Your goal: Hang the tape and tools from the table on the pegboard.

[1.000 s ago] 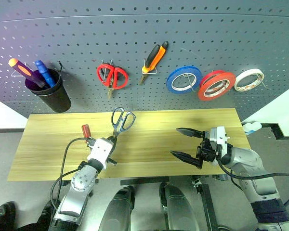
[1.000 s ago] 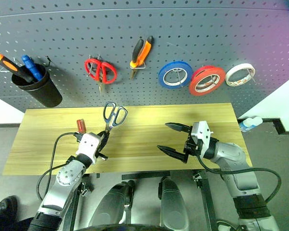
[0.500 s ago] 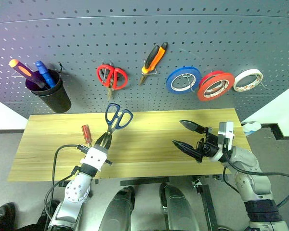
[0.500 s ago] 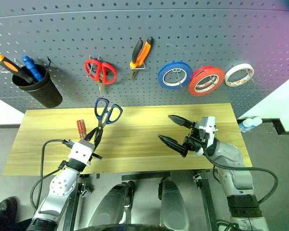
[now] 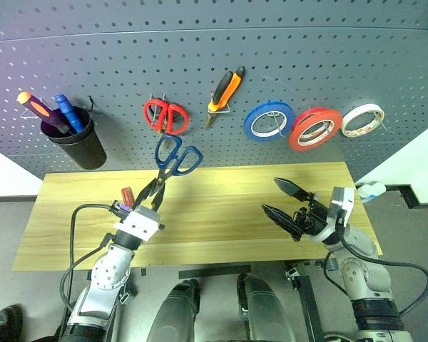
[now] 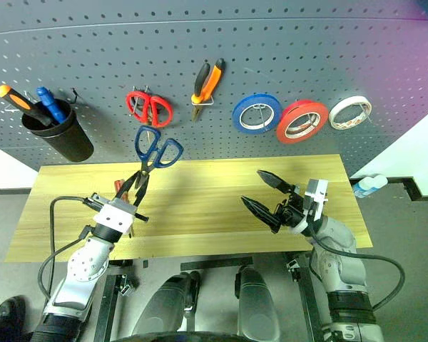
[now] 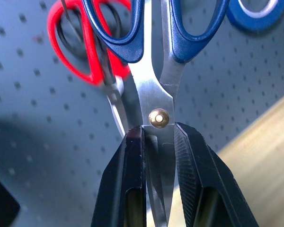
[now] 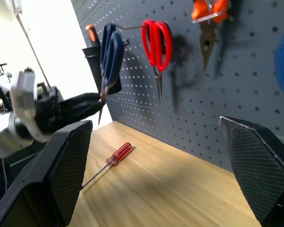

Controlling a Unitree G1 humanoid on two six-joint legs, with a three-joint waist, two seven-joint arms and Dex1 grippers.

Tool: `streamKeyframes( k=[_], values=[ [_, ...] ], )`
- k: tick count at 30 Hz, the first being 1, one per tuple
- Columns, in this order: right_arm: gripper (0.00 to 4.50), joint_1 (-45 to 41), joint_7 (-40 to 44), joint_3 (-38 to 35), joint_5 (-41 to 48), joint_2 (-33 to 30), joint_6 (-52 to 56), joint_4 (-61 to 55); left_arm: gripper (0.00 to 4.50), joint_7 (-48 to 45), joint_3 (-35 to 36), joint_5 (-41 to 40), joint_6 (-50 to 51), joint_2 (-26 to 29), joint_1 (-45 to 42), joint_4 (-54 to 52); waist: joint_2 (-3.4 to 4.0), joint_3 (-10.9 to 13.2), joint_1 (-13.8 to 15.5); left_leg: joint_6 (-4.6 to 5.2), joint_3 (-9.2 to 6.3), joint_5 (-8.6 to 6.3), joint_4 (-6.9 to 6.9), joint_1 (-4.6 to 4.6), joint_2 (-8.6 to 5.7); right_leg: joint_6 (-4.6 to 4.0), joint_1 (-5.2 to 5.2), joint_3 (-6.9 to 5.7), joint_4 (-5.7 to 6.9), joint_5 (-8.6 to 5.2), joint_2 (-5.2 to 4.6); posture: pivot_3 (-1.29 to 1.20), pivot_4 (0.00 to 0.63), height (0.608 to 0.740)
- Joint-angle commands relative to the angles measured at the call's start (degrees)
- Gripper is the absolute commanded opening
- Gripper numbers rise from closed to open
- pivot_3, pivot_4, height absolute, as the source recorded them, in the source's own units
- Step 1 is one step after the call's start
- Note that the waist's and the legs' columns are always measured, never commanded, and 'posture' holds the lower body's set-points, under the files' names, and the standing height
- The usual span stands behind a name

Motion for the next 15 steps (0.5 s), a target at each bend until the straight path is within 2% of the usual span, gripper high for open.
streamKeyframes(
  k=[1,15],
  values=[
    [4.50,-1.0,2.3,0.4,-0.4,0.1,-2.8,-0.9,0.50,0.2,2.1,-0.7,1.4,0.5,-2.3,-3.4,0.02,-0.2,-0.3,0.00,0.00,0.00,0.02,0.01,0.00,0.00,0.00,0.00,0.02,0.00,0.00,-0.17,0.198,0.740],
    [4.50,-7.2,4.1,1.4,0.9,1.2,-2.4,-2.0,0.50,1.1,4.6,0.6,3.4,1.4,-6.4,-4.8,0.06,-0.5,-2.3,0.05,0.04,-0.03,0.60,0.02,0.00,0.01,0.07,0.02,0.48,0.01,0.02,-0.19,0.193,0.740]
  ],
)
